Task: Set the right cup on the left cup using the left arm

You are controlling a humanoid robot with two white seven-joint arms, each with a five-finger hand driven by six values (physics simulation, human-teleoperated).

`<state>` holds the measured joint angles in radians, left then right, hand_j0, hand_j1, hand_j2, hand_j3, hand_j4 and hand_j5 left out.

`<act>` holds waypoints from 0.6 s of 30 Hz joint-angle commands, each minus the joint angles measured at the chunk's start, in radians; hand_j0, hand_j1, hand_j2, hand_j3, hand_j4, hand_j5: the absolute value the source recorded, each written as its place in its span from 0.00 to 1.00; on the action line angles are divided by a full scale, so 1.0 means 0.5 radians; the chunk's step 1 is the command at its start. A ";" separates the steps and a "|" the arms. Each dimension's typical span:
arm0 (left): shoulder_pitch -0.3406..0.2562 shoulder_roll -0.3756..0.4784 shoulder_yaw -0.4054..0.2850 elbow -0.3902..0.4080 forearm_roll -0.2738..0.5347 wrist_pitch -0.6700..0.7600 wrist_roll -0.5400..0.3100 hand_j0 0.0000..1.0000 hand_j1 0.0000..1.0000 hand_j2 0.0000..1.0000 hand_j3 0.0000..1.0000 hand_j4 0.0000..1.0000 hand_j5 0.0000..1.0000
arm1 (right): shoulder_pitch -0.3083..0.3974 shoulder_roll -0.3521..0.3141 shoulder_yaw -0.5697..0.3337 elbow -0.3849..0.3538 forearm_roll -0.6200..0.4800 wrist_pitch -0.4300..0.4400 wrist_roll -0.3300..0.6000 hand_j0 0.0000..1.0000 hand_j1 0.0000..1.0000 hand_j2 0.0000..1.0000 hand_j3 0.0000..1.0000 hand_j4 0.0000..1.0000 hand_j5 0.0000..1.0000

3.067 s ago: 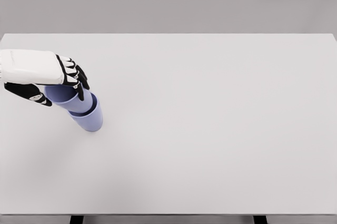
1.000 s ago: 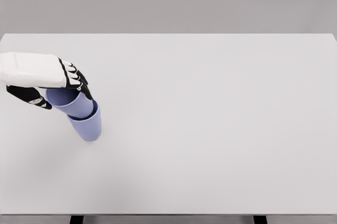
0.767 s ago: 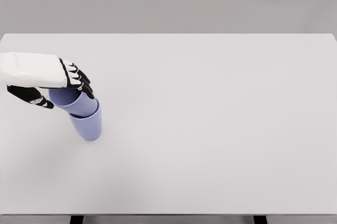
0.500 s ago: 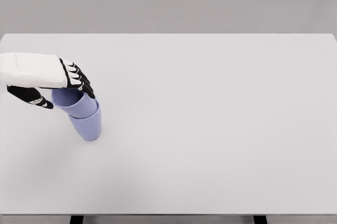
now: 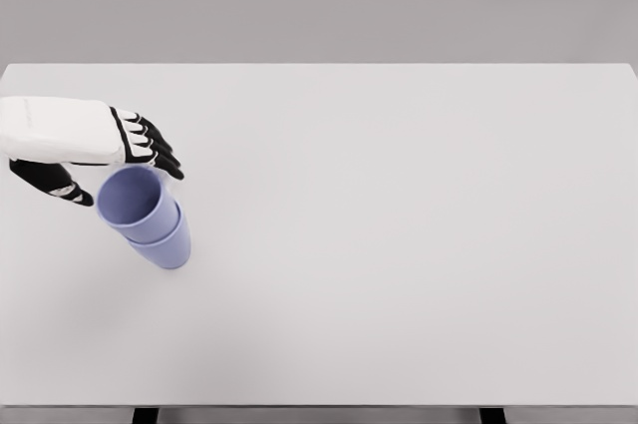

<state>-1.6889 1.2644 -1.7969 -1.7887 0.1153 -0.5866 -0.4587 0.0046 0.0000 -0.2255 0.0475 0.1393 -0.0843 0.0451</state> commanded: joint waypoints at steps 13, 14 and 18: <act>-0.015 0.027 0.115 0.000 0.009 -0.049 0.015 1.00 1.00 1.00 1.00 1.00 1.00 | 0.000 0.000 0.000 0.000 0.001 0.000 0.002 1.00 1.00 1.00 1.00 1.00 1.00; -0.015 0.027 0.118 0.000 0.009 -0.049 0.015 1.00 1.00 1.00 1.00 1.00 1.00 | 0.000 0.000 0.000 0.000 0.001 0.000 0.002 1.00 1.00 1.00 1.00 1.00 1.00; 0.000 0.027 0.115 0.000 0.009 -0.049 0.003 1.00 1.00 1.00 1.00 1.00 1.00 | 0.000 0.000 0.000 0.000 0.001 0.000 0.002 1.00 1.00 1.00 1.00 1.00 1.00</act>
<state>-1.6889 1.2771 -1.7454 -1.7886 0.1142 -0.6110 -0.4560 0.0046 0.0000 -0.2255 0.0475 0.1391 -0.0843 0.0454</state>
